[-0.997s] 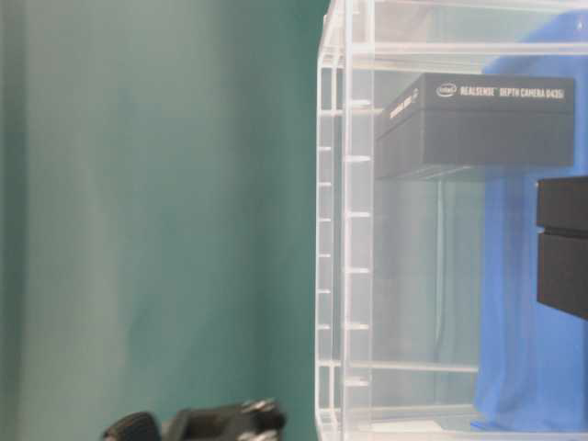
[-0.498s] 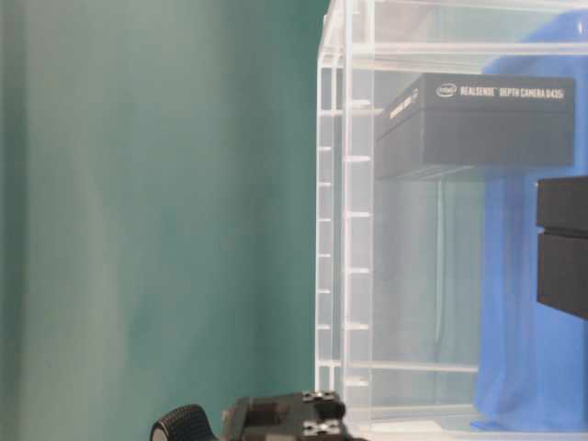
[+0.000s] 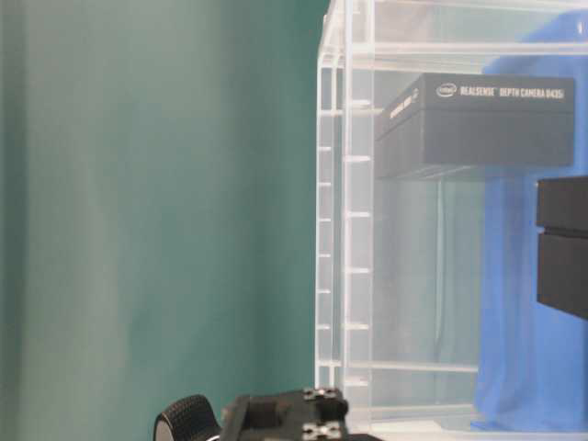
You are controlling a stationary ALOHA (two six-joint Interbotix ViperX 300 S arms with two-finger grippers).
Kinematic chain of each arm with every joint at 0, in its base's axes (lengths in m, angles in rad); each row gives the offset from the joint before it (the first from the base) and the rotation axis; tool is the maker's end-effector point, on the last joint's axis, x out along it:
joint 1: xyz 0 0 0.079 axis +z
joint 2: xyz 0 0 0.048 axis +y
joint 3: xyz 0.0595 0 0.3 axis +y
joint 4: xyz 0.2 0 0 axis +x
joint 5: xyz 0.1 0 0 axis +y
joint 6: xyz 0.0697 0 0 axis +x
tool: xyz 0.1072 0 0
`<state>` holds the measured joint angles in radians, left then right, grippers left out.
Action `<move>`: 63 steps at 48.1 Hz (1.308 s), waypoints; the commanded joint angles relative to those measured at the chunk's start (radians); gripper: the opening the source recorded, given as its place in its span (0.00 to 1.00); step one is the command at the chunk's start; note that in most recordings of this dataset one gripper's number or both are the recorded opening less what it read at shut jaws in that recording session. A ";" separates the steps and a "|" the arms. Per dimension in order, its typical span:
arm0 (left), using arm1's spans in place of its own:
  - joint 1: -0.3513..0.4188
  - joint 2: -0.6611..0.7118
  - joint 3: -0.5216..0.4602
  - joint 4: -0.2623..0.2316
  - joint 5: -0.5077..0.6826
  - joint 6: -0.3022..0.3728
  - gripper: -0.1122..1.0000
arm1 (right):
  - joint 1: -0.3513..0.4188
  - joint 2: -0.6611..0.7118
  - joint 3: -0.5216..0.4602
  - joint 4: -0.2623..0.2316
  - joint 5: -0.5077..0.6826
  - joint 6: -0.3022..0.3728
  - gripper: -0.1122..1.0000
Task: Take the box out of the case with the left arm.
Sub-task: 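Lower the box onto the table left of the first box and release, then retract the left arm to the left side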
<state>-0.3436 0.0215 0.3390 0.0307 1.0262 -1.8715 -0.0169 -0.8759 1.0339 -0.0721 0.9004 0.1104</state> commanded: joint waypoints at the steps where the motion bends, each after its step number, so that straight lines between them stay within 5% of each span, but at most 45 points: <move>1: 0.003 -0.021 -0.014 -0.002 -0.006 0.000 0.78 | -0.002 0.006 -0.028 0.002 -0.003 0.003 0.10; 8: 0.005 -0.021 -0.012 -0.003 -0.008 0.000 0.99 | -0.002 0.006 -0.028 0.002 -0.003 0.003 0.10; 35: 0.005 -0.081 -0.035 -0.003 0.014 -0.003 0.99 | -0.002 0.008 -0.028 0.002 -0.003 0.002 0.10; 63: 0.021 -0.202 -0.279 0.018 0.339 0.008 0.98 | -0.002 0.008 -0.028 -0.002 -0.003 0.002 0.10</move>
<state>-0.3283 -0.1611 0.0874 0.0445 1.3576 -1.8715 -0.0169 -0.8759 1.0354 -0.0736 0.9004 0.1104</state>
